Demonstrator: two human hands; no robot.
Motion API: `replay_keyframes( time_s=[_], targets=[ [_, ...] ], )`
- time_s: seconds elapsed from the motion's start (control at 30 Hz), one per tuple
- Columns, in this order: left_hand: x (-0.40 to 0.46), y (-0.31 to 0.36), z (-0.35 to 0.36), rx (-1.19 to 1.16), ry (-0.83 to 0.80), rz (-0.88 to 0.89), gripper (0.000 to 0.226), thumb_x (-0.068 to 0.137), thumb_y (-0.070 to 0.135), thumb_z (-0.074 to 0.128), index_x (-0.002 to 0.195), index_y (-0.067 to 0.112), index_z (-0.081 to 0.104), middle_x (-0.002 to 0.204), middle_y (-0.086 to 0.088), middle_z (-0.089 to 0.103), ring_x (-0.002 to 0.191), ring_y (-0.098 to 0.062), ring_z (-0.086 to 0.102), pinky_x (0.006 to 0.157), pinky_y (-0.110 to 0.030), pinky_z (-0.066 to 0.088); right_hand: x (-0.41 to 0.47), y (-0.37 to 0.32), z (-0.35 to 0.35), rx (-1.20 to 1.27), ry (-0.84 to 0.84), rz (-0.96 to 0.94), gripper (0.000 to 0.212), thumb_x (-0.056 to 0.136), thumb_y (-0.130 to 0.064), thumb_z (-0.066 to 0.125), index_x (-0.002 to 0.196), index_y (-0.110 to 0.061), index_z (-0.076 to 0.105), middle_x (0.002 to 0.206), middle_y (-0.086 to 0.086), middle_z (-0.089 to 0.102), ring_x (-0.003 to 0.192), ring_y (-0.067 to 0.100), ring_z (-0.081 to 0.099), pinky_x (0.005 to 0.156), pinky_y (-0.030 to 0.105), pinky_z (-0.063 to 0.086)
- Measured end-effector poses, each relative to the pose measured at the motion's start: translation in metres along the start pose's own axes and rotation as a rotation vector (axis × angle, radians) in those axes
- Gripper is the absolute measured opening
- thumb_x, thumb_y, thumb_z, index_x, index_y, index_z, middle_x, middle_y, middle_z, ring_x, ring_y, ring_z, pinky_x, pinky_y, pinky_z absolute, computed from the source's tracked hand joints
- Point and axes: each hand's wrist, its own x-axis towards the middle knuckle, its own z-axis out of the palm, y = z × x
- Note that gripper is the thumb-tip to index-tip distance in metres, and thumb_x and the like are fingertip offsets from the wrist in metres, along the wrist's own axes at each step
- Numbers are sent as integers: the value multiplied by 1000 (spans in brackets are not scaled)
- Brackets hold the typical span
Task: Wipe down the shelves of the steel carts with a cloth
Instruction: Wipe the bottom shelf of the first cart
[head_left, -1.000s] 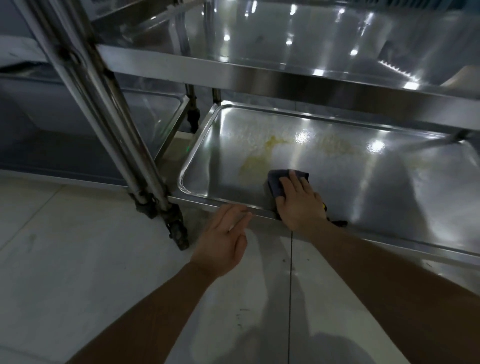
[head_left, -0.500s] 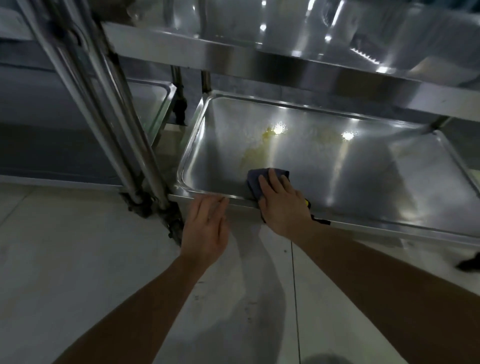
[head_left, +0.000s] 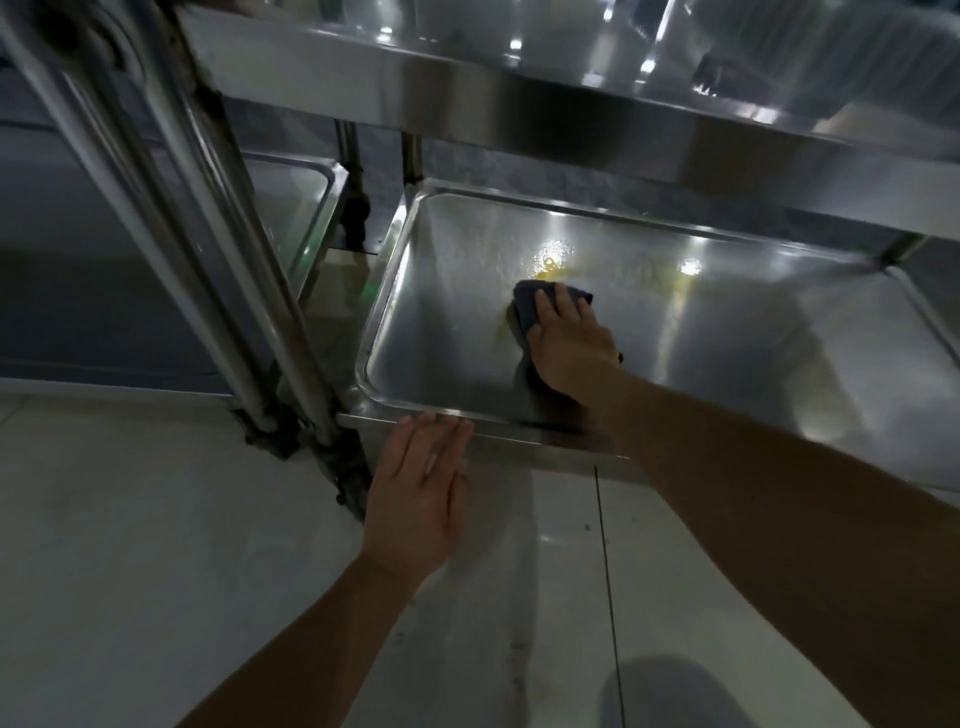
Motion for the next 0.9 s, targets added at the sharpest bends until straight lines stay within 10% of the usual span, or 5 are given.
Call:
replay_keyframes(
  time_s=[0.9],
  targets=[
    [17, -5, -49, 33, -30, -27, 40, 91, 8, 52, 127, 1, 66, 130, -18, 59, 120, -38, 54, 108, -47, 43, -97, -38, 6, 28, 14, -79, 56, 107, -40, 23, 160, -26, 14, 169, 1, 3, 153, 30, 9, 116, 48, 23]
  ],
)
